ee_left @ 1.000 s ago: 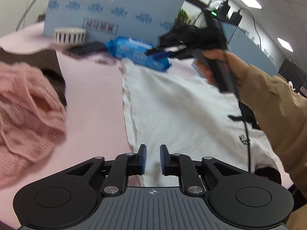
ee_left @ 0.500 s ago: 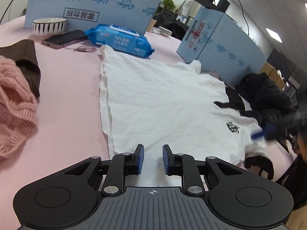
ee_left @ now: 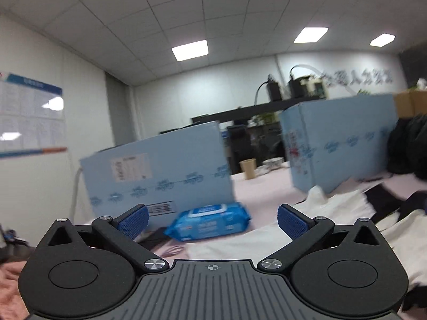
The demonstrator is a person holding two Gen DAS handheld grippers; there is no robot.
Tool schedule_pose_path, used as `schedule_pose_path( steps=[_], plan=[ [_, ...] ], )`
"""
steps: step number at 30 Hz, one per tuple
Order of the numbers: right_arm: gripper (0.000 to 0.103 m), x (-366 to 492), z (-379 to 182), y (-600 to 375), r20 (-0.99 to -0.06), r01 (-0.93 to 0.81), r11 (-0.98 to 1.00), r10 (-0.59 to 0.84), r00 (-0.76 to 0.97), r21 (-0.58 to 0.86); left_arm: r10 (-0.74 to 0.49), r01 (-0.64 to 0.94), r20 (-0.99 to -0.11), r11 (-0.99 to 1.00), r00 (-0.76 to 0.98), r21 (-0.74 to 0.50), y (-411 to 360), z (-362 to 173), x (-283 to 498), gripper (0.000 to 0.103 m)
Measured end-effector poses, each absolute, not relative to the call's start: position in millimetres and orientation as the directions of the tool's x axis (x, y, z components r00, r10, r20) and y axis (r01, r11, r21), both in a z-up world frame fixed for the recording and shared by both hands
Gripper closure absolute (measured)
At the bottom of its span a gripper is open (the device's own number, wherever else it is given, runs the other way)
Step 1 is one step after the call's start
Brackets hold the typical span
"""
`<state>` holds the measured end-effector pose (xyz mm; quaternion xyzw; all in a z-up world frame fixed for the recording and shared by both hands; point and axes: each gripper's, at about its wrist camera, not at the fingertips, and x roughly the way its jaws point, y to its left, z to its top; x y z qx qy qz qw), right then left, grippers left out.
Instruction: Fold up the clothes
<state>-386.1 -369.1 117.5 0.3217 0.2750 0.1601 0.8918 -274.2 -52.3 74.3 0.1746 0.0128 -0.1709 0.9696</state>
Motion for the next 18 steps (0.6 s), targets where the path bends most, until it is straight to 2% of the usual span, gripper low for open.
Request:
schedule_pose_path(
  steps=[3, 5, 6, 8, 10, 14, 18],
  plan=[
    [0.046, -399.1, 114.3, -385.9, -0.38, -0.05, 0.744, 0.397, 0.835, 0.667, -0.382, 0.418, -0.177, 0.866, 0.907, 0.274, -66.9, 70.8, -263.3, 0.0],
    [0.045, -406.3, 110.4, -396.6, -0.392, 0.01, 0.757, 0.327, 0.86, 0.653, -0.467, 0.505, -0.229, 0.85, 0.854, 0.153, -63.9, 72.9, -252.3, 0.0],
    [0.045, -409.5, 108.5, -402.2, -0.398, 0.044, 0.763, 0.286, 0.872, 0.645, -0.538, 0.562, -0.227, 0.826, 0.812, 0.05, -56.3, 73.5, -243.8, 0.0],
    [0.044, -415.3, 104.4, -413.3, -0.409, 0.111, 0.768, 0.208, 0.888, 0.631, -0.603, 0.599, -0.226, 0.795, 0.765, -0.093, -45.7, 73.9, -230.2, 0.0],
    [0.042, -421.1, 97.0, -428.5, -0.419, 0.181, 0.753, 0.137, 0.898, 0.633, -0.616, 0.578, -0.295, 0.788, 0.73, -0.214, -40.9, 72.0, -210.5, 0.0],
    [0.04, -425.0, 70.5, -458.2, -0.473, 0.341, 0.661, 0.025, 0.88, 0.669, -0.624, 0.581, -0.419, 0.777, 0.66, -0.243, -42.0, 58.1, -189.9, 0.0],
    [0.039, -426.1, 37.8, -476.9, -0.5, 0.393, 0.55, 0.053, 0.864, 0.737, -0.588, 0.553, -0.489, 0.8, 0.644, -0.234, -37.2, 56.0, -179.9, 0.0]
  ],
)
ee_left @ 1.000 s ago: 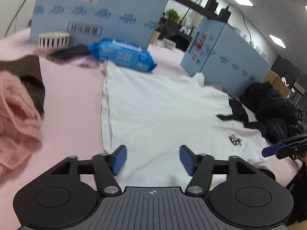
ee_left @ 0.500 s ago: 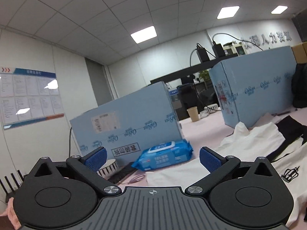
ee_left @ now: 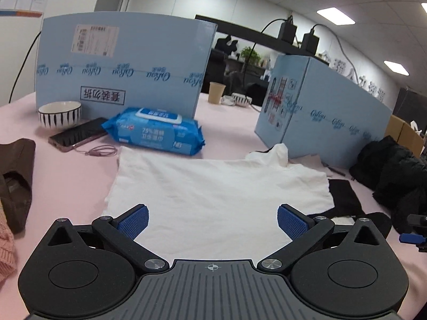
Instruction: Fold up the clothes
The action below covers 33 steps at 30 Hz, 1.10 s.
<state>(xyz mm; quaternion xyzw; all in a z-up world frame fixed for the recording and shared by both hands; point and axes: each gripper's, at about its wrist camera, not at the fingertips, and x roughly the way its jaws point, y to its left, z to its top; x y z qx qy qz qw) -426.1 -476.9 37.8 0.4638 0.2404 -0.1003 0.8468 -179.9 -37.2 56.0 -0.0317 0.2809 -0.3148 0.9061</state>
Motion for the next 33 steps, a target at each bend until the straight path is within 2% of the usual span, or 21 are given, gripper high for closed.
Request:
schedule_pose_path(
  steps=[3, 6, 8, 10, 14, 19, 22, 26, 33],
  plan=[
    [0.039, -425.9, 22.2, -484.3, -0.493, 0.401, 0.492, 0.068, 0.867, 0.773, -0.568, 0.533, -0.528, 0.812, 0.631, -0.237, -40.8, 60.5, -172.5, 0.0],
    [0.039, -425.7, 13.5, -486.8, -0.489, 0.398, 0.475, 0.081, 0.868, 0.785, -0.519, 0.52, -0.581, 0.834, 0.627, -0.185, -52.9, 64.4, -163.7, 0.0],
    [0.039, -423.9, 10.8, -485.7, -0.486, 0.384, 0.475, 0.109, 0.867, 0.792, -0.539, 0.544, -0.553, 0.821, 0.635, -0.175, -54.6, 67.7, -163.8, 0.0],
    [0.039, -423.3, 11.6, -480.7, -0.477, 0.353, 0.491, 0.153, 0.865, 0.797, -0.613, 0.597, -0.515, 0.771, 0.599, -0.223, -56.9, 74.0, -159.4, 0.0],
    [0.039, -425.3, 25.4, -467.7, -0.442, 0.269, 0.534, 0.225, 0.868, 0.801, -0.657, 0.638, -0.504, 0.731, 0.561, -0.243, -75.2, 84.1, -145.8, 0.0],
    [0.037, -415.1, 39.7, -462.9, -0.404, 0.206, 0.552, 0.265, 0.875, 0.808, -0.672, 0.68, -0.558, 0.693, 0.487, -0.241, -120.1, 89.8, -118.0, 0.0],
    [0.037, -400.7, 53.0, -466.2, -0.418, 0.195, 0.583, 0.276, 0.866, 0.789, -0.666, 0.684, -0.577, 0.69, 0.472, -0.238, -147.5, 90.5, -103.0, 0.0],
    [0.036, -351.9, 90.6, -477.2, -0.413, 0.142, 0.675, 0.259, 0.873, 0.724, -0.638, 0.668, -0.624, 0.705, 0.451, -0.238, -188.6, 91.2, -71.8, 0.0],
    [0.036, -286.4, 114.5, -503.2, -0.381, 0.127, 0.656, 0.261, 0.887, 0.744, -0.627, 0.624, -0.68, 0.717, 0.381, -0.311, -240.7, 80.1, -16.8, 0.0]
  ],
)
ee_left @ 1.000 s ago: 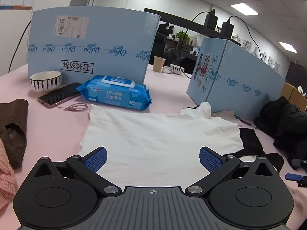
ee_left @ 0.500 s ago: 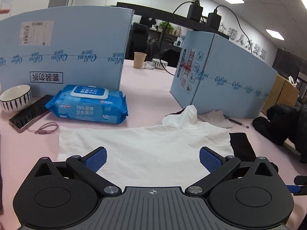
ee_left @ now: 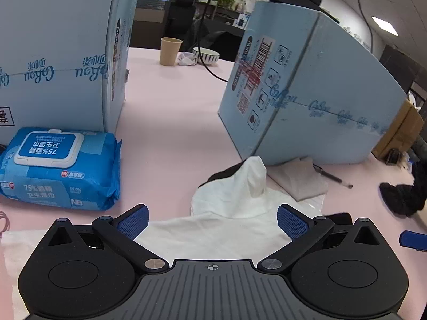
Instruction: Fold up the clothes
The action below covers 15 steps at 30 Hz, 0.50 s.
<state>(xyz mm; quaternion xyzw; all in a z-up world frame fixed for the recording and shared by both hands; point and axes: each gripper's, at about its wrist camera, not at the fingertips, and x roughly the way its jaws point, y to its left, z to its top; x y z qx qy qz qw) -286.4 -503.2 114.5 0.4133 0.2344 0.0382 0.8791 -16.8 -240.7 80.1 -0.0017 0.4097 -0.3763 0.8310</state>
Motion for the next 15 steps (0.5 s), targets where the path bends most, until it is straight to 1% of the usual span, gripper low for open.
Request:
schedule_pose_path(
  steps=[2, 5, 8, 12, 15],
  plan=[
    [0.035, -279.8, 110.4, -503.4, -0.39, 0.126, 0.655, 0.274, 0.879, 0.745, -0.608, 0.605, -0.7, 0.732, 0.373, -0.313, -253.3, 69.7, -1.7, 0.0],
    [0.035, -280.0, 99.8, -498.1, -0.419, 0.123, 0.661, 0.311, 0.853, 0.74, -0.541, 0.583, -0.747, 0.771, 0.387, -0.256, -274.5, 52.1, 20.7, 0.001],
    [0.035, -286.5, 94.9, -494.3, -0.431, 0.12, 0.674, 0.315, 0.846, 0.729, -0.509, 0.54, -0.778, 0.798, 0.368, -0.267, -287.0, 36.8, 41.1, 0.001],
    [0.035, -296.9, 86.0, -488.1, -0.434, 0.119, 0.644, 0.358, 0.827, 0.756, -0.552, 0.536, -0.79, 0.766, 0.265, -0.356, -296.0, 23.5, 49.9, 0.002],
    [0.035, -313.2, 79.9, -470.4, -0.418, 0.066, 0.612, 0.453, 0.788, 0.788, -0.545, 0.562, -0.8, 0.756, 0.253, -0.337, -304.9, 22.6, 49.3, 0.002]
  ],
)
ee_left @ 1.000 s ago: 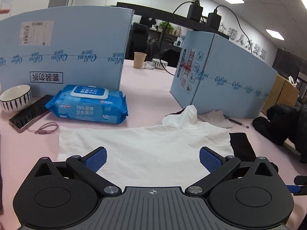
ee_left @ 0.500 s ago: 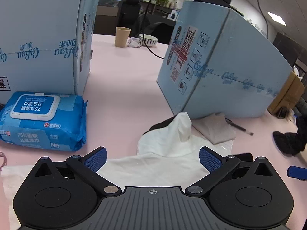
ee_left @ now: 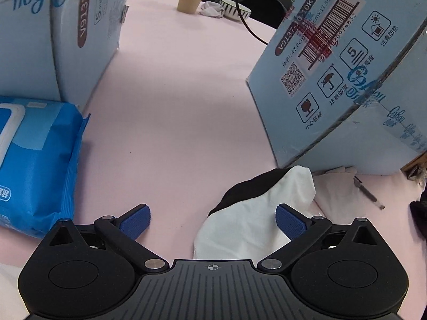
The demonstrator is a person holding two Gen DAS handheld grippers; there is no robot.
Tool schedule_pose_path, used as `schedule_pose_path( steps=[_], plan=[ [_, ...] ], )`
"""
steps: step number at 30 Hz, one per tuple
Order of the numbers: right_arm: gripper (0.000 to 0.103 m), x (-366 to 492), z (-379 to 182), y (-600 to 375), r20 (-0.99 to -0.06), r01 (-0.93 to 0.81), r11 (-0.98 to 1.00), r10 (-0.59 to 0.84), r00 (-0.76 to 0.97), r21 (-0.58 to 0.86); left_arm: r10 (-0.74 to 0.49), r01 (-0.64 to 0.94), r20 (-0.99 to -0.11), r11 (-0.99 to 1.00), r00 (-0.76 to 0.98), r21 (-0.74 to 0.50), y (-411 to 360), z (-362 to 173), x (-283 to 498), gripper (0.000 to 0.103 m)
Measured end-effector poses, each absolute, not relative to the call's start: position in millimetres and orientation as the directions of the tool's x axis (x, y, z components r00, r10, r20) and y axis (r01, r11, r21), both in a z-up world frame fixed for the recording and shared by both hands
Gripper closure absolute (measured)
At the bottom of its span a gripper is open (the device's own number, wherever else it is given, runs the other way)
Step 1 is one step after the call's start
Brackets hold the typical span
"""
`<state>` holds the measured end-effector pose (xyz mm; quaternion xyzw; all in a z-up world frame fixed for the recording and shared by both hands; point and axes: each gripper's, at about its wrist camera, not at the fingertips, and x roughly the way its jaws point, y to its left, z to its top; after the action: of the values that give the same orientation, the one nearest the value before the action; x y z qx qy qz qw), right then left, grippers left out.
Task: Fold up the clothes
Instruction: 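Grasp the white shirt collar edge with the left gripper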
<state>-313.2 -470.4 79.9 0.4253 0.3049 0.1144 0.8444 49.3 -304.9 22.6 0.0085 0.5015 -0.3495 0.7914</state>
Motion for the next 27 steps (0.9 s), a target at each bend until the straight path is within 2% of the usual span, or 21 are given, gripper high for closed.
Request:
schedule_pose_path(
  steps=[3, 6, 8, 10, 12, 17, 19, 27],
  plan=[
    [0.035, -336.1, 79.4, -450.5, -0.447, 0.052, 0.631, 0.487, 0.751, 0.774, -0.531, 0.569, -0.812, 0.756, 0.242, -0.324, -310.0, 22.5, 49.8, 0.002],
    [0.034, -361.9, 74.6, -441.4, -0.455, 0.073, 0.623, 0.481, 0.749, 0.779, -0.537, 0.57, -0.812, 0.75, 0.228, -0.336, -310.8, 24.8, 51.2, 0.008],
    [0.034, -376.1, 69.5, -441.9, -0.442, 0.092, 0.597, 0.472, 0.763, 0.797, -0.537, 0.581, -0.815, 0.742, 0.217, -0.334, -312.5, 27.1, 51.7, 0.018],
    [0.034, -388.8, 63.0, -444.9, -0.43, 0.118, 0.569, 0.453, 0.781, 0.814, -0.551, 0.599, -0.814, 0.719, 0.183, -0.352, -316.6, 29.8, 52.1, 0.038],
    [0.034, -395.9, 58.0, -447.6, -0.425, 0.136, 0.55, 0.441, 0.791, 0.824, -0.557, 0.612, -0.815, 0.703, 0.159, -0.362, -320.8, 31.1, 50.7, 0.051],
    [0.034, -403.1, 46.4, -447.9, -0.425, 0.155, 0.523, 0.448, 0.787, 0.838, -0.563, 0.607, -0.812, 0.702, 0.154, -0.372, -324.8, 29.7, 51.1, 0.052],
    [0.034, -404.0, 43.5, -445.8, -0.429, 0.156, 0.521, 0.458, 0.779, 0.839, -0.588, 0.58, -0.797, 0.701, 0.139, -0.416, -318.7, 28.8, 55.4, 0.061],
    [0.034, -411.1, 41.1, -434.4, -0.419, 0.127, 0.517, 0.501, 0.757, 0.846, -0.695, 0.445, -0.718, 0.658, 0.048, -0.608, -294.7, 15.0, 78.1, 0.064]
  ],
)
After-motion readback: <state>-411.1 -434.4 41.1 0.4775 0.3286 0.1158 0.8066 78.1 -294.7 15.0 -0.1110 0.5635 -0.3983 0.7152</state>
